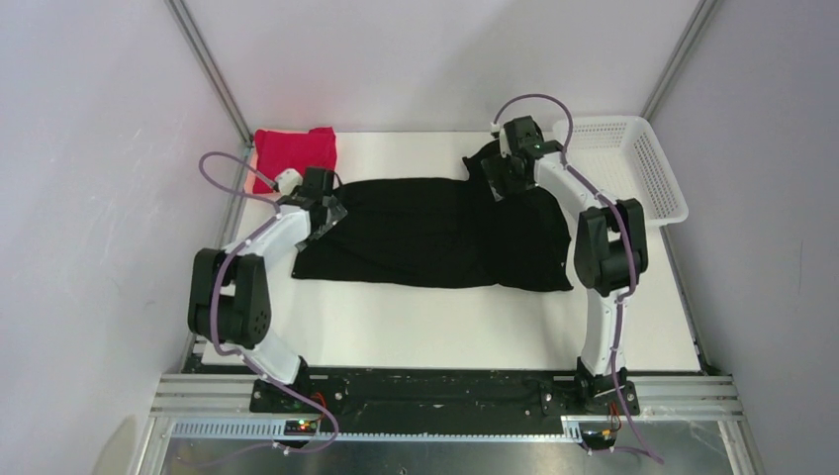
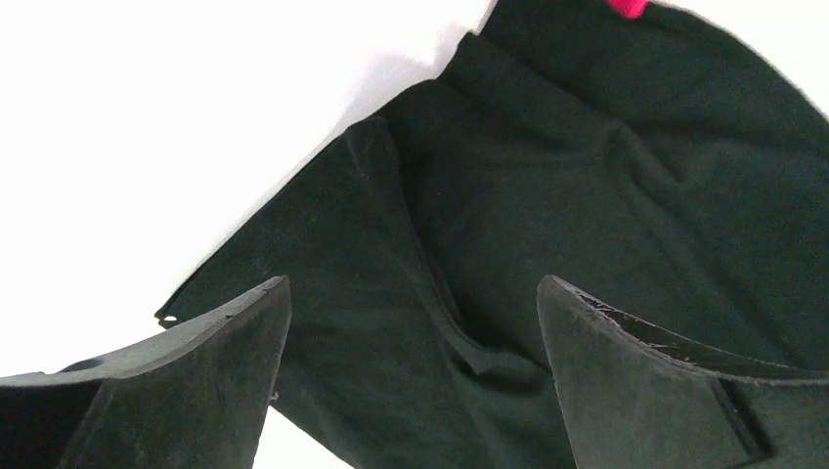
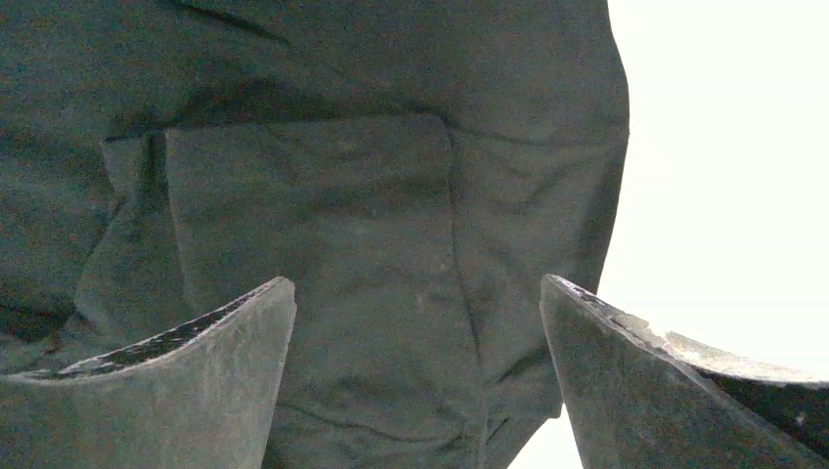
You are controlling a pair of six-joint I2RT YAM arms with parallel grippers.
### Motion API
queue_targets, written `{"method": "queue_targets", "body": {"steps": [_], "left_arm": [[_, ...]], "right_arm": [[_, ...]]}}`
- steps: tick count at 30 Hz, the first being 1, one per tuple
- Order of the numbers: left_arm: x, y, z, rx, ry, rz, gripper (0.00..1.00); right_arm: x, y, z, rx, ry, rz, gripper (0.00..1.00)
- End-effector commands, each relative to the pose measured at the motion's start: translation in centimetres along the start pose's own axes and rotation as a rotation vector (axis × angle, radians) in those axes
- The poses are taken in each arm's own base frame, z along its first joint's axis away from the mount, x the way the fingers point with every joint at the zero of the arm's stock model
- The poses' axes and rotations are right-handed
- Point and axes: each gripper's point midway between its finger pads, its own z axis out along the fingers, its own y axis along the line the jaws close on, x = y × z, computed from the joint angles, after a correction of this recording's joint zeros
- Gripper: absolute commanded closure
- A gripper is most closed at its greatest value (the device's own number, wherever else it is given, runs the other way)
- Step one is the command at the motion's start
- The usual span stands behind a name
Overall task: Fold and stack the t-shirts
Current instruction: Fold the flattened tshirt in 1/3 of the way
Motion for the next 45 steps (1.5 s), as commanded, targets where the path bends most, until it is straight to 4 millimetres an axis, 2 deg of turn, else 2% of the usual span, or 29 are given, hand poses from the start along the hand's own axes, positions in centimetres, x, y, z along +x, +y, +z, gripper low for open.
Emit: {"method": "queue_targets", "body": {"steps": [1, 2, 4, 5, 6, 7, 8, 10, 11, 14, 19, 22, 23, 25, 26, 27, 28, 29, 30, 32, 33, 37, 39, 40, 44, 45], "left_arm": [[-3.6, -0.4, -4.0, 0.102, -0.094, -0.037, 0.0], [-3.5, -0.5, -4.7, 0.134, -0.086, -0.041, 0.0], [-2.8, -1.0, -5.5, 0.192, -0.05, -0.023, 0.0], [-1.8, -1.4, -5.7, 0.227, -0.013, -0.003, 0.0], [-1.3, -1.6, -5.6, 0.243, 0.008, 0.009, 0.0], [-0.2, -2.0, -5.3, 0.269, 0.044, 0.027, 0.0], [0.5, -2.1, -5.1, 0.282, 0.067, 0.035, 0.0], [2.4, -2.7, -4.3, 0.317, 0.129, 0.058, 0.0], [3.5, -3.0, -3.7, 0.329, 0.163, 0.067, 0.0], [4.9, -3.0, -2.2, 0.313, 0.201, 0.081, 0.0], [6.7, -1.2, 0.2, 0.242, 0.229, 0.086, 0.0], [6.6, -0.6, 0.1, 0.246, 0.224, 0.066, 0.0], [7.2, -0.1, 0.0, 0.242, 0.235, 0.068, 0.0], [8.0, 0.8, -0.3, 0.246, 0.256, 0.069, 0.0], [8.2, 0.9, -0.7, 0.261, 0.261, 0.074, 0.0], [8.9, 1.5, -0.8, 0.259, 0.28, 0.078, 0.0], [9.3, 1.5, -1.3, 0.281, 0.295, 0.078, 0.0], [10.3, 2.2, -1.4, 0.276, 0.32, 0.083, 0.0], [10.6, 2.3, -1.9, 0.291, 0.331, 0.073, 0.0], [12.3, 4.0, -2.4, 0.276, 0.366, 0.076, 0.0], [12.5, 4.5, -2.7, 0.272, 0.365, 0.071, 0.0], [13.2, 10.0, -3.4, 0.097, 0.317, 0.078, 0.0], [13.5, 11.8, -4.2, 0.058, 0.298, 0.063, 0.0], [14.3, 12.6, -4.2, 0.04, 0.309, 0.06, 0.0], [15.7, 14.2, -5.2, 0.02, 0.329, 0.006, 0.0], [15.5, 14.1, -5.4, 0.031, 0.312, -0.014, 0.0]], "right_arm": [[-3.7, -1.0, -6.9, 0.07, -0.225, 0.172, 0.01], [-3.8, -0.1, -7.8, 0.021, -0.259, 0.184, 0.01], [-2.1, 1.8, -9.5, -0.069, -0.302, 0.245, 0.0], [-1.8, 2.5, -10.4, -0.108, -0.312, 0.282, 0.01], [-0.1, 4.0, -10.0, -0.17, -0.273, 0.29, 0.01], [0.3, 4.8, -10.5, -0.2, -0.271, 0.311, 0.0], [1.7, 5.8, -9.9, -0.231, -0.238, 0.312, 0.0], [2.9, 7.1, -9.1, -0.261, -0.215, 0.342, 0.0], [3.4, 7.9, -8.4, -0.279, -0.193, 0.365, 0.01], [4.1, 9.8, -6.6, -0.342, -0.146, 0.402, 0.01], [5.8, 9.0, -4.1, -0.292, -0.085, 0.495, 0.01], [8.7, 8.8, -2.9, -0.3, -0.012, 0.575, 0.01], [9.4, 9.0, -2.9, -0.323, 0.008, 0.593, 0.01], [12.5, 9.3, -2.5, -0.339, 0.076, 0.641, 0.01], [13.0, 9.2, -2.7, -0.342, 0.083, 0.664, 0.01], [14.6, 9.6, -2.7, -0.348, 0.112, 0.673, 0.01], [14.9, 9.5, -3.2, -0.35, 0.108, 0.684, 0.01], [16.3, 9.7, -3.3, -0.35, 0.132, 0.691, 0.01], [16.3, 9.7, -3.9, -0.354, 0.117, 0.692, 0.0], [17.7, 9.7, -4.6, -0.348, 0.126, 0.697, 0.01], [18.5, 9.5, -5.1, -0.336, 0.13, 0.698, 0.01], [21.3, 8.2, -6.3, -0.269, 0.153, 0.694, 0.01], [22.3, 8.1, -6.9, -0.258, 0.167, 0.697, 0.01], [22.7, 8.2, -7.1, -0.261, 0.172, 0.698, 0.01], [25.4, 8.7, -8.5, -0.244, 0.215, 0.732, 0.01], [25.3, 8.5, -8.9, -0.24, 0.197, 0.74, 0.01]]}}
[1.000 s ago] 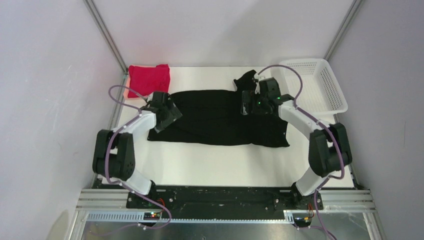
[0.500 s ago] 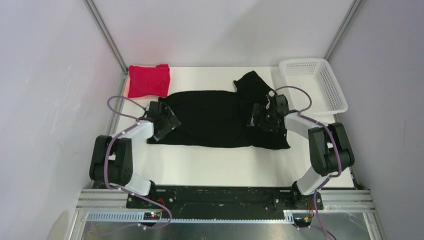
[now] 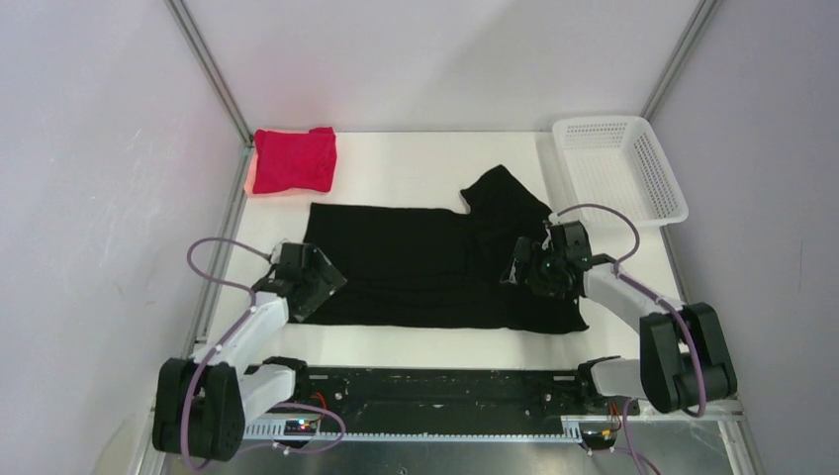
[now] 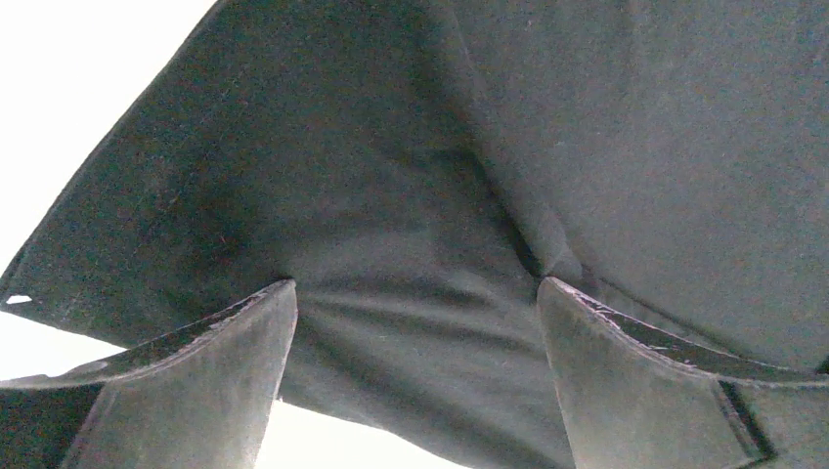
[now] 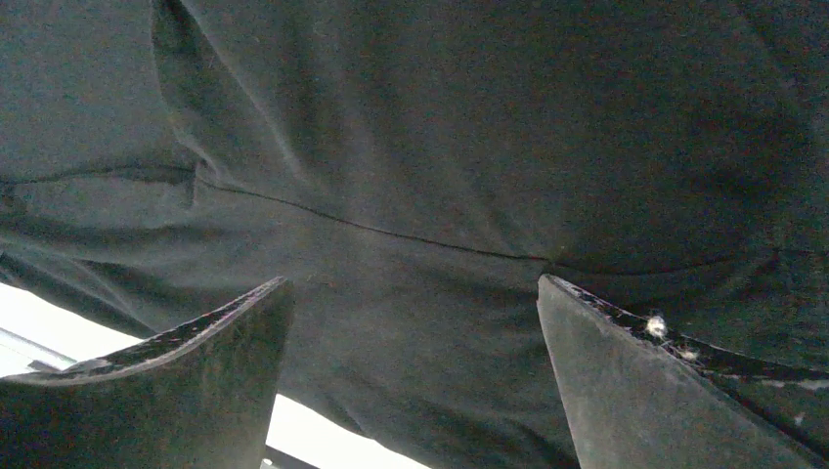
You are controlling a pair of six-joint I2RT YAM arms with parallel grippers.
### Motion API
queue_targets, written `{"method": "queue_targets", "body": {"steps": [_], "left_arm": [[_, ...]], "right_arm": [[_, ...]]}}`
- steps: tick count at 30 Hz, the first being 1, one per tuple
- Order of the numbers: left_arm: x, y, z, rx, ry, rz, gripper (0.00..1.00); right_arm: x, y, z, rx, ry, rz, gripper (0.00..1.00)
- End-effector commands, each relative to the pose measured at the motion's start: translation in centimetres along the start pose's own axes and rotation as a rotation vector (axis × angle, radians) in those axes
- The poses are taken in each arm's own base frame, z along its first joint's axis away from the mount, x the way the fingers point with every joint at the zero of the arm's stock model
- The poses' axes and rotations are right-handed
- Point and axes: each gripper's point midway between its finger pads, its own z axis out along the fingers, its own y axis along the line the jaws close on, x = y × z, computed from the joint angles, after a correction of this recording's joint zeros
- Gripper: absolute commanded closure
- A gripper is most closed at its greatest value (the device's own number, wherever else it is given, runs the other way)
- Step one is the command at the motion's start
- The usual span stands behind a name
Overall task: Fold and stack the t-shirts
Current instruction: Fold the flattened tshirt in 1/3 of the way, then grab the side of the flattened tshirt furthest away from the robot with both arms
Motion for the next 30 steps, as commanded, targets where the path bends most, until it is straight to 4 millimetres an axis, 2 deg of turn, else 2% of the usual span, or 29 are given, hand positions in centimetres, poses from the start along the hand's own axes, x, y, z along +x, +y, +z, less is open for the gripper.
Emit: {"method": "queue_targets", "body": {"steps": [1, 4, 10, 14, 18, 20, 24, 27, 30], "left_arm": [[3.3, 5.6, -0.9, -0.19, 0.058, -0.036, 0.0], [2.0, 4.6, -1.6, -0.138, 0.003, -0.042, 0.0], [-1.8, 0.3, -3.9, 0.0, -0.076, -0.021, 0.0], [-4.8, -1.9, -5.5, 0.044, -0.152, -0.013, 0.0], [-6.9, -3.7, -5.9, 0.055, -0.175, 0.009, 0.0], [-7.1, -4.7, -5.2, 0.072, -0.152, 0.021, 0.0], [-6.6, -6.2, -2.7, 0.087, -0.079, 0.045, 0.0], [-5.5, -6.4, -0.5, 0.057, 0.0, 0.063, 0.0], [-5.8, -6.3, 1.3, 0.012, 0.014, 0.073, 0.0]], "right_arm": [[4.1, -3.8, -1.6, 0.15, 0.075, 0.067, 0.01], [2.9, -3.6, -2.5, 0.148, 0.0, 0.05, 0.0], [-0.5, -0.1, -3.6, 0.014, -0.113, 0.006, 0.01], [-4.5, 2.5, -5.2, -0.011, -0.207, -0.07, 0.01], [-8.2, 5.1, -6.4, -0.053, -0.298, -0.104, 0.01], [-10.0, 6.3, -7.1, -0.085, -0.35, -0.102, 0.01], [-12.4, 7.2, -7.7, -0.12, -0.408, -0.087, 0.01], [-13.4, 7.5, -7.7, -0.132, -0.415, -0.08, 0.01], [-15.1, 7.5, -7.3, -0.127, -0.43, -0.086, 0.01]]}}
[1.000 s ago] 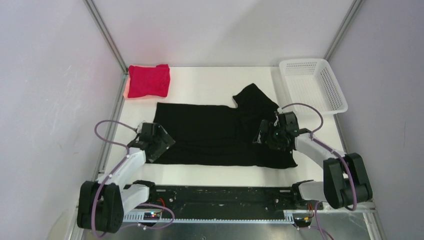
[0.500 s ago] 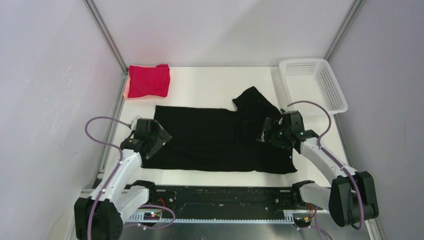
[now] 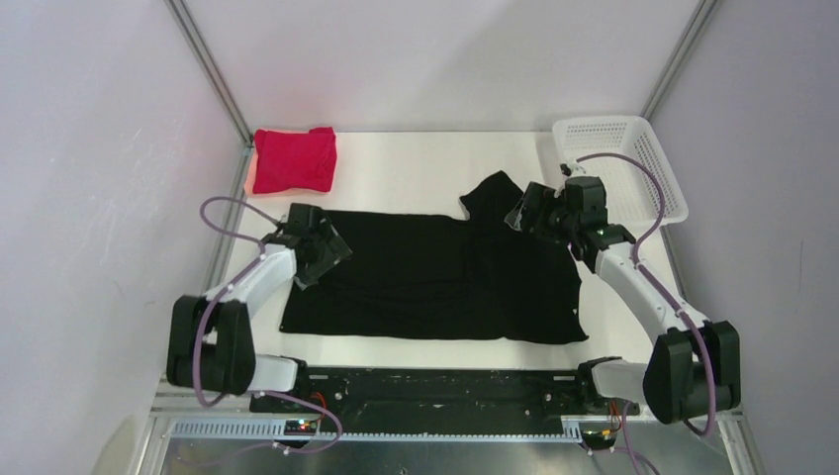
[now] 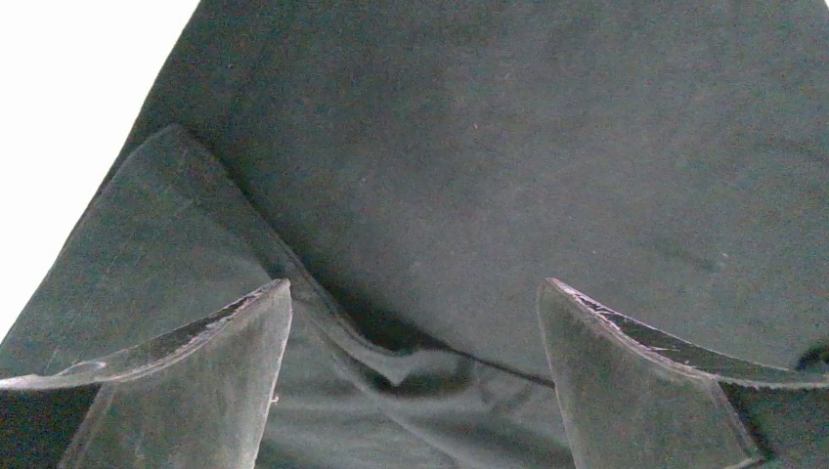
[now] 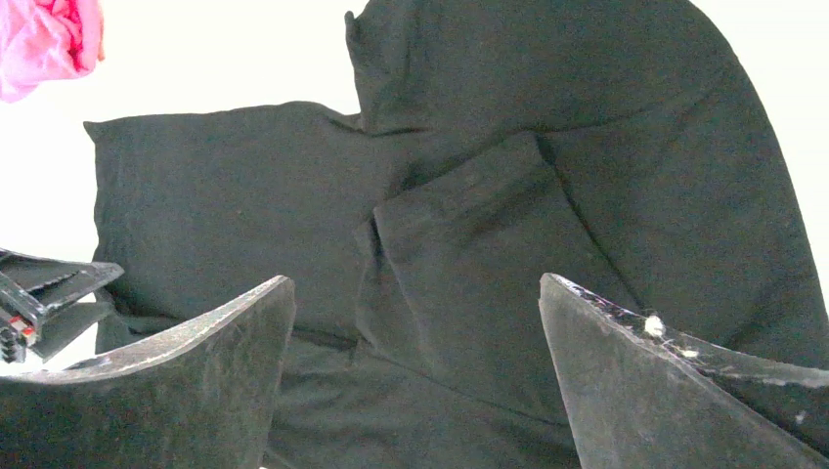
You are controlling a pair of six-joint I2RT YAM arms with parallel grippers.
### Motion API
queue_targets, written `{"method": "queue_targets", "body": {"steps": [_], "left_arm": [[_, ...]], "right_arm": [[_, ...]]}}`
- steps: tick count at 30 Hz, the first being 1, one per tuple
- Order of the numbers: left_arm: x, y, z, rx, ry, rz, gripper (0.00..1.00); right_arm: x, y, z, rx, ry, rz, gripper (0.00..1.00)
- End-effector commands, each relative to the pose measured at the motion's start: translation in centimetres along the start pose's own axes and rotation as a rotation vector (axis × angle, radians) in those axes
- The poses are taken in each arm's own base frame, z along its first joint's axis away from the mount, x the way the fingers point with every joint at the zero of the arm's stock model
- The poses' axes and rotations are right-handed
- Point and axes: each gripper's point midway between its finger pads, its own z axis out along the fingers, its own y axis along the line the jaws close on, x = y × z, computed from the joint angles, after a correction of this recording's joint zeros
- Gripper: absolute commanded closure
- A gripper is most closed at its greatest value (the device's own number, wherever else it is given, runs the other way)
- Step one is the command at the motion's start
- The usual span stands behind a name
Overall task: Fold and stack the t-shirts
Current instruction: Grab the side of the flattened tshirt furthest away from the robot with both arms
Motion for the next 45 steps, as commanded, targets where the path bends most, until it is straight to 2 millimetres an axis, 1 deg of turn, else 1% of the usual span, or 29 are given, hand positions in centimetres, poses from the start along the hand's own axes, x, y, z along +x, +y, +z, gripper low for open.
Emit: {"method": "queue_targets", "body": {"steps": [1, 2, 5, 6, 7, 8, 9, 10, 13, 14, 17, 18, 19, 20, 21, 22, 23, 24, 25, 26, 29, 31, 32, 34, 35, 36, 39, 40, 45], "left_arm": [[-2.4, -2.2, 1.1, 0.029, -0.03, 0.026, 0.0], [-2.6, -2.0, 1.8, 0.003, -0.029, 0.032, 0.0], [-4.5, -2.8, 2.6, -0.026, -0.065, 0.036, 0.0], [-4.6, -2.7, 3.1, -0.037, -0.057, 0.038, 0.0], [-5.2, -3.4, 3.1, -0.024, -0.062, 0.037, 0.0], [-5.1, -3.4, 3.7, -0.033, -0.048, 0.046, 0.0], [-5.9, -4.2, 3.6, -0.017, -0.059, 0.047, 0.0], [-6.1, -4.3, 4.1, -0.024, -0.051, 0.054, 0.0], [-8.1, -5.4, 4.5, -0.017, -0.078, 0.054, 0.0], [-8.3, -5.2, 5.0, -0.032, -0.075, 0.051, 0.0], [-10.3, -4.7, 6.0, -0.095, -0.102, 0.045, 0.0], [-10.7, -4.5, 6.2, -0.116, -0.107, 0.045, 0.0], [-11.6, -3.9, 6.6, -0.16, -0.118, 0.039, 0.0], [-12.8, -3.9, 6.5, -0.18, -0.148, 0.033, 0.0], [-12.8, -3.2, 7.1, -0.211, -0.132, 0.031, 0.0], [-13.7, -3.5, 7.1, -0.208, -0.145, 0.024, 0.02], [-13.7, -3.1, 7.8, -0.221, -0.125, 0.02, 0.03], [-14.3, -3.8, 7.8, -0.194, -0.122, 0.015, 0.05], [-14.3, -3.5, 8.5, -0.202, -0.104, 0.014, 0.06], [-14.9, -4.2, 8.4, -0.179, -0.101, 0.01, 0.07], [-14.8, -5.0, 9.5, -0.146, -0.061, 0.008, 0.01], [-14.8, -5.5, 10.1, -0.14, -0.043, 0.005, 0.08], [-14.9, -5.5, 10.2, -0.145, -0.044, -0.011, 0.09], [-15.1, -5.6, 10.2, -0.148, -0.05, -0.028, 0.06], [-15.2, -5.8, 10.2, -0.143, -0.049, -0.031, 0.02], [-16.0, -5.2, 10.3, -0.148, -0.059, -0.061, 0.01], [-16.3, -5.1, 10.2, -0.143, -0.061, -0.072, 0.01], [-16.3, -5.0, 10.4, -0.145, -0.054, -0.056, 0.01], [-15.8, -6.5, 10.6, -0.051, 0.009, 0.102, 0.0]], "right_arm": [[-4.6, 1.4, 0.9, -0.036, -0.091, -0.014, 0.01], [-4.8, 1.2, 1.6, -0.033, -0.084, -0.013, 0.0], [-6.2, 1.6, 3.4, -0.057, -0.09, -0.016, 0.01], [-6.4, 1.6, 3.8, -0.057, -0.09, -0.019, 0.01], [-6.9, 1.6, 4.6, -0.056, -0.089, -0.021, 0.01], [-7.1, 1.6, 5.0, -0.054, -0.087, -0.031, 0.01], [-7.6, 1.4, 5.9, -0.047, -0.084, -0.038, 0.01], [-7.8, 1.4, 6.3, -0.044, -0.083, -0.042, 0.01], [-8.7, 1.1, 9.0, -0.031, -0.057, -0.048, 0.01], [-8.7, 1.0, 9.6, -0.029, -0.049, -0.049, 0.01], [-9.6, 0.5, 12.3, -0.002, -0.024, -0.062, 0.01], [-10.5, 0.3, 13.3, 0.02, -0.03, -0.063, 0.01], [-10.4, -0.1, 13.7, 0.04, -0.014, -0.06, 0.01], [-10.9, -0.3, 14.5, 0.056, -0.018, -0.061, 0.01], [-11.0, -0.3, 14.8, 0.058, -0.015, -0.06, 0.01], [-11.1, -0.2, 15.5, 0.051, -0.015, -0.061, 0.01], [-11.1, -0.3, 15.8, 0.048, -0.013, -0.062, 0.01], [-11.0, -0.5, 16.2, 0.051, -0.006, -0.061, 0.01], [-10.9, -0.6, 16.4, 0.052, -0.002, -0.061, 0.0], [-10.7, -0.8, 16.7, 0.055, 0.004, -0.06, 0.01], [-10.3, -1.0, 16.8, 0.055, 0.014, -0.055, 0.01], [-10.1, -1.1, 16.6, 0.05, 0.014, -0.046, 0.01], [-10.2, -1.0, 16.6, 0.044, 0.006, -0.039, 0.0], [-10.1, -0.9, 16.4, 0.027, 0.002, -0.028, 0.01], [-10.0, -0.8, 16.2, 0.017, 0.001, -0.026, 0.0], [-10.0, -0.8, 16.1, 0.015, 0.001, -0.023, 0.01], [-9.9, -0.7, 15.5, 0.003, 0.001, -0.012, 0.01], [-9.9, -0.8, 15.4, 0.0, 0.001, -0.01, 0.01], [-9.9, -1.5, 13.9, 0.02, -0.019, -0.005, 0.01]]}}
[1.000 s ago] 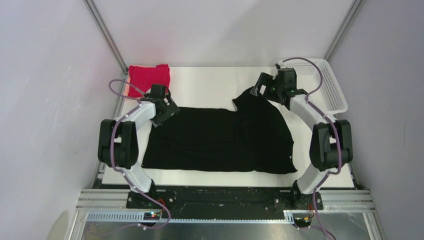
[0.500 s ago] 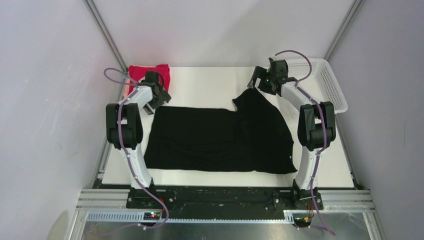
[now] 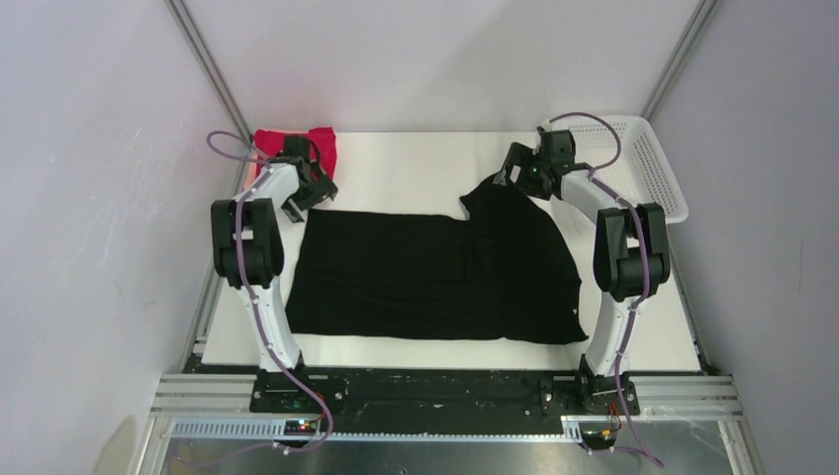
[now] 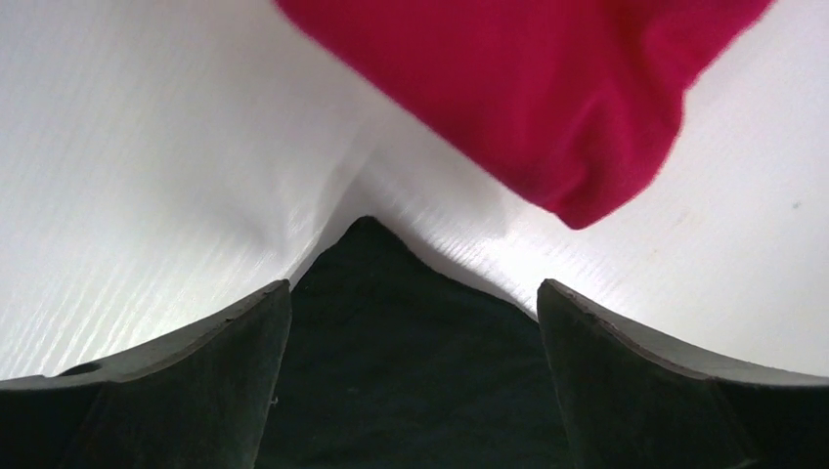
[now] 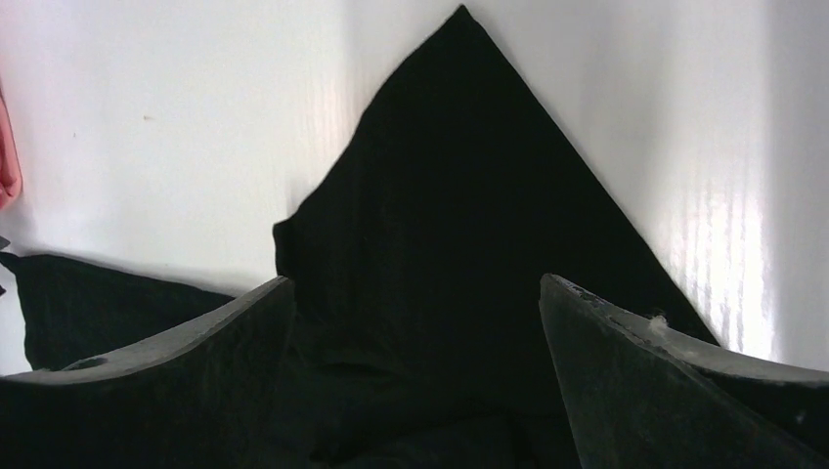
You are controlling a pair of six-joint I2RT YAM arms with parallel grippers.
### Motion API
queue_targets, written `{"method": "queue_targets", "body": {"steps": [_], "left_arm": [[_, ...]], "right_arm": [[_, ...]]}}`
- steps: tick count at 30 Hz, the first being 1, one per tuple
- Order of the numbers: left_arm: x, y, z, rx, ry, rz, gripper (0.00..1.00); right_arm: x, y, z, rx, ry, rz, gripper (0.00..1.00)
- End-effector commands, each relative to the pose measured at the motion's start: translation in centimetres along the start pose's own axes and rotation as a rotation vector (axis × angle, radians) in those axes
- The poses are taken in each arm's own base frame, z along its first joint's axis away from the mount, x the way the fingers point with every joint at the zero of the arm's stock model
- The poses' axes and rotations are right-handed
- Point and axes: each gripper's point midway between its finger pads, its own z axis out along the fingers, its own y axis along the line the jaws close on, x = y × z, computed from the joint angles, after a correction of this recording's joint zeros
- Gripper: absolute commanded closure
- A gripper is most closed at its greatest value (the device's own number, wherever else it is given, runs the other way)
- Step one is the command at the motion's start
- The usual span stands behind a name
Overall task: Fold and stack the t-shirts
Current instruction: Grab the side of the flattened tshirt furthest away from the robot with both arms
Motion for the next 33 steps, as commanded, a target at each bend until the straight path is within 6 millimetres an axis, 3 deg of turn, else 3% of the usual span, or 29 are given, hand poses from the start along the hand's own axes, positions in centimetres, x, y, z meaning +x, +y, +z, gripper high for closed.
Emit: {"method": "queue_targets", "body": {"steps": [1, 11, 16, 22, 27, 33], "left_arm": [[-0.3, -1.7, -0.3, 0.11, 0.038, 0.177, 0.0], [4.5, -2.7, -2.0, 0.331, 0.221, 0.388, 0.06], [5.0, -2.6, -2.1, 0.299, 0.216, 0.382, 0.12], [6.3, -2.3, -2.1, 0.258, 0.231, 0.363, 0.31], [6.4, -2.5, -2.3, 0.208, 0.205, 0.352, 0.55], [5.7, -2.9, -2.0, 0.191, 0.184, 0.32, 0.67]], "right_arm": [[-3.3, 1.3, -3.4, -0.038, -0.112, -0.004, 0.0], [-3.2, 1.0, -5.4, -0.017, -0.125, -0.023, 0.01], [-3.3, 1.0, -6.5, -0.015, -0.139, -0.035, 0.0], [-2.8, 0.8, -6.8, -0.027, -0.135, -0.027, 0.0], [-2.5, 1.1, -6.4, -0.049, -0.124, -0.022, 0.01], [-2.4, 1.0, -5.4, -0.045, -0.129, -0.064, 0.01]]}}
